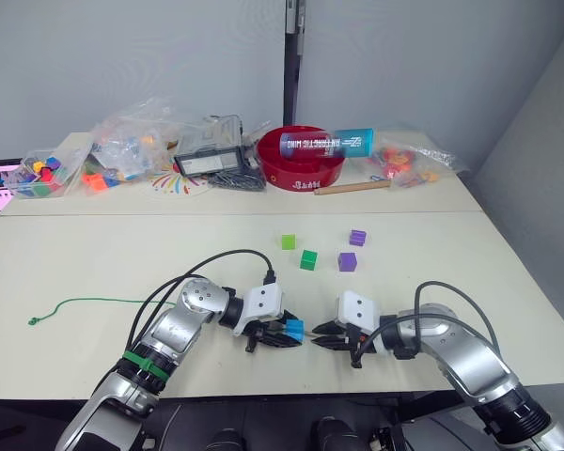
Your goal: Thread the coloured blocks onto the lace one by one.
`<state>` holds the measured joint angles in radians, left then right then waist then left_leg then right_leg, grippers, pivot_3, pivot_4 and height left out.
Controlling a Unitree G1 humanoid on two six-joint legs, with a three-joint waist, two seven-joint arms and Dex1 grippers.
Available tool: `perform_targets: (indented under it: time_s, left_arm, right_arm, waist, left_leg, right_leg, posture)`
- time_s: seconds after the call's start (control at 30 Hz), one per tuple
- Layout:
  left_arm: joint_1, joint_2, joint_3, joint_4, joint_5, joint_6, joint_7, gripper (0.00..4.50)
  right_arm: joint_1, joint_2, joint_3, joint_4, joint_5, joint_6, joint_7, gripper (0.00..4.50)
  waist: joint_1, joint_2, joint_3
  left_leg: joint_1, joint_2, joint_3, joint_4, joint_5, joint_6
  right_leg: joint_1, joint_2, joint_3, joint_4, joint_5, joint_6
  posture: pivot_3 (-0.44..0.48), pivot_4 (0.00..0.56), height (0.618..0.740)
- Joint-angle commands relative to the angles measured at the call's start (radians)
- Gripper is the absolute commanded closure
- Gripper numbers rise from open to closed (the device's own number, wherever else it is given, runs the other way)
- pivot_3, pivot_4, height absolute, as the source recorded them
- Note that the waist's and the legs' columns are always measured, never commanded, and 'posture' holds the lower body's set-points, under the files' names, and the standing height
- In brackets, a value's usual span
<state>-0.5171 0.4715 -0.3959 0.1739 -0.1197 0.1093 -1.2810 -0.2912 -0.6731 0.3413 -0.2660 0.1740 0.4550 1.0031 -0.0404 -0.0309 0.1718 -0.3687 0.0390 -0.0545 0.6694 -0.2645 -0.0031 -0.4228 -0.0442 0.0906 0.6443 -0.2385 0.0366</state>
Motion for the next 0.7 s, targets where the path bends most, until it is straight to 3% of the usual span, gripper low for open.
perform_targets:
  time_s: [0.03,0.47,0.63,0.7]
  left_arm:
    - [0.003,0.007,0.007,-0.021,-0.004,-0.005,-0.007,3.14]
    - [0.041,0.052,0.044,-0.044,-0.015,0.008,-0.003,3.14]
    - [0.102,0.193,0.128,-0.004,-0.028,-0.046,-0.036,3.14]
    - [0.137,0.292,0.190,0.051,-0.046,-0.086,-0.071,3.14]
  right_arm:
    - [0.008,-0.030,-0.010,0.032,-0.036,-0.003,-0.006,4.50]
    - [-0.013,-0.034,0.006,0.051,-0.041,-0.014,0.011,4.50]
    - [-0.017,-0.038,0.010,0.053,-0.042,-0.022,0.021,4.50]
    - [-0.023,-0.036,0.015,0.055,-0.041,-0.030,0.027,4.50]
  waist:
    - [0.000,0.000,0.000]
    - [-0.001,0.000,0.000]
    - [-0.008,0.000,0.000]
    - [-0.012,0.000,0.000]
  left_leg:
    - [0.000,0.000,0.000,0.000,0.000,0.000]
    - [0.000,0.000,0.000,0.000,0.000,0.000]
    - [0.002,0.001,0.000,0.000,0.000,0.000]
    - [0.002,0.002,0.001,0.000,0.000,0.000]
  right_leg:
    - [0.000,0.000,0.000,0.000,0.000,0.000]
    - [0.000,0.000,0.000,0.000,0.000,0.000]
    - [0.000,0.001,0.000,0.001,0.000,0.000]
    - [0.000,0.001,0.000,0.002,0.000,0.000]
  posture:
    - [0.000,0.150,0.731]
    - [0.000,0.150,0.731]
    - [0.000,0.150,0.731]
    - [0.000,0.150,0.731]
